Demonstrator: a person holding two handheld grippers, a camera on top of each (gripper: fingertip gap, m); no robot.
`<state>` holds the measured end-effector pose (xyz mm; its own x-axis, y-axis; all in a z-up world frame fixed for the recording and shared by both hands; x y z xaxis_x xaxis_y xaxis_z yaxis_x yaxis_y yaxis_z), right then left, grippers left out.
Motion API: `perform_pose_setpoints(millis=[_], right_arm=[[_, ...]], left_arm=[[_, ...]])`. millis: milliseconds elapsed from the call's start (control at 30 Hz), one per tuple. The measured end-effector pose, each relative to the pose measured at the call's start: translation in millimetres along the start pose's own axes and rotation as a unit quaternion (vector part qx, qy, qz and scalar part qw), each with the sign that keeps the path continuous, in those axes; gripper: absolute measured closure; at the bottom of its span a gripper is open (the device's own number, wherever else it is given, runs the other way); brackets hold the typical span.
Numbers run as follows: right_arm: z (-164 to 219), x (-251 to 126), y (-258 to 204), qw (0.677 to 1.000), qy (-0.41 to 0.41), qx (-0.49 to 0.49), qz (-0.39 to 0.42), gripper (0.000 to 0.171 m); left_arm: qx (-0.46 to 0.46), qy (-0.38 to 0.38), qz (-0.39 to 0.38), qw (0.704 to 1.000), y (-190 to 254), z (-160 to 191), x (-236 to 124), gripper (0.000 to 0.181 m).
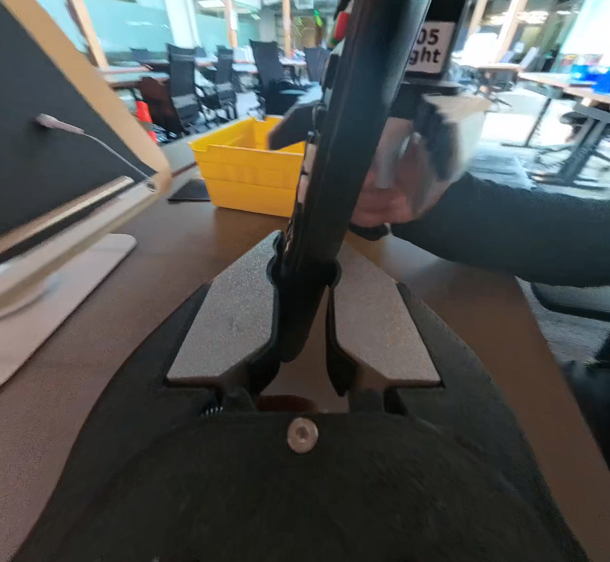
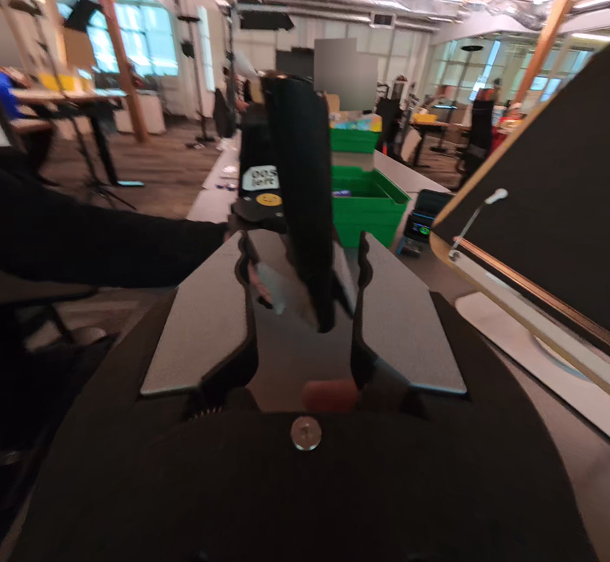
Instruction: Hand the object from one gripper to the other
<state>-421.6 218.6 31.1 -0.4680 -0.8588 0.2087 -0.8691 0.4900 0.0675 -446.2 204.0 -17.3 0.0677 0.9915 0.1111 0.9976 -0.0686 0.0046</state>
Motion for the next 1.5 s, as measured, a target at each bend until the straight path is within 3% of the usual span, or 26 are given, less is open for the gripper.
perform_pose_setpoints(millis=[100, 133, 267, 400, 467, 533, 667, 767, 867, 967, 1133, 1300, 1367, 1400, 1500], right_arm=[[13.3, 5.5, -0.8, 1.0, -0.021, 0.009, -0.006, 0.113], [16.1, 5.8, -7.1, 0.999, -0.031, 0.011, -0.032, 0.145], [17.1, 6.8, -4.4, 0.999, -0.042, -0.025, -0.013, 0.147], [10.0, -2.8, 25.1, 0.988, -0.045, -0.111, 0.097, 0.148], [10.2, -13.7, 48.5, 0.958, -0.081, -0.197, 0.191, 0.148], [12.9, -23.0, 62.5, 0.907, -0.135, -0.31, 0.25, 0.148], [24.8, -22.1, 62.1, 0.821, -0.211, -0.477, 0.234, 0.148], [23.8, -22.9, 62.2, 0.782, -0.215, -0.541, 0.224, 0.148], [17.2, -23.4, 60.7, 0.743, -0.205, -0.597, 0.222, 0.149], [18.4, -20.1, 57.7, 0.708, -0.207, -0.646, 0.196, 0.148], [28.1, -12.9, 54.5, 0.659, -0.22, -0.703, 0.155, 0.148], [39.9, 0.8, 42.8, 0.595, -0.24, -0.758, 0.115, 0.148], [41.6, 3.4, 40.2, 0.584, -0.242, -0.767, 0.113, 0.148], [41.0, 4.2, 38.8, 0.581, -0.241, -0.769, 0.113, 0.148], [41.9, 4.5, 39.6, 0.572, -0.248, -0.773, 0.117, 0.148]], left_arm=[[-0.021, -0.05, 0.055, 0.997, 21.2, 16.3, 5.6, 0.159], [-0.03, -0.065, 0.052, 0.996, 22.5, 21.3, 7.6, 0.159], [-0.038, -0.081, 0.04, 0.995, 18.2, 25.2, 8.1, 0.157], [0.018, -0.082, -0.024, 0.996, -1.0, 19.7, 0.1, 0.132], [0.053, -0.084, -0.071, 0.992, -15.0, 16.0, -4.5, 0.122], [0.083, -0.072, -0.102, 0.989, -23.8, 9.0, -8.7, 0.12], [0.112, -0.041, -0.127, 0.985, -31.9, -4.8, -16.6, 0.122], [0.105, -0.028, -0.106, 0.988, -29.3, -9.6, -21.0, 0.118], [-0.033, -0.028, -0.009, 0.999, -9.4, -7.6, -24.3, 0.114], [-0.201, -0.004, 0.078, 0.977, 1.4, -17.0, -29.6, 0.105], [-0.328, 0.013, 0.1, 0.939, -3.1, -18.7, -32.0, 0.098], [-0.374, 0.011, 0.137, 0.917, 2.8, -14.0, -27.3, 0.122], [-0.355, -0.002, 0.125, 0.926, 1.0, -8.6, -27.0, 0.13], [-0.341, -0.007, 0.119, 0.933, -1.2, -5.7, -27.3, 0.142], [-0.32, -0.016, 0.11, 0.941, -4.1, -0.6, -25.9, 0.15]])
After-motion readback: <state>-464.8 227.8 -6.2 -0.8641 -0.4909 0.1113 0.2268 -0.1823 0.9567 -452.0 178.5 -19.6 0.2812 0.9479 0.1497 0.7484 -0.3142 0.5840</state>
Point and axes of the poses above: each gripper's, where its closed fingertips meet, x out along the fingers, z out of its underside, y = z × x across the jaws, the point moved 3 cm from there along -x, back along the fingers, and after that the axes turned 12 degrees about y, right-handed, at the moved point
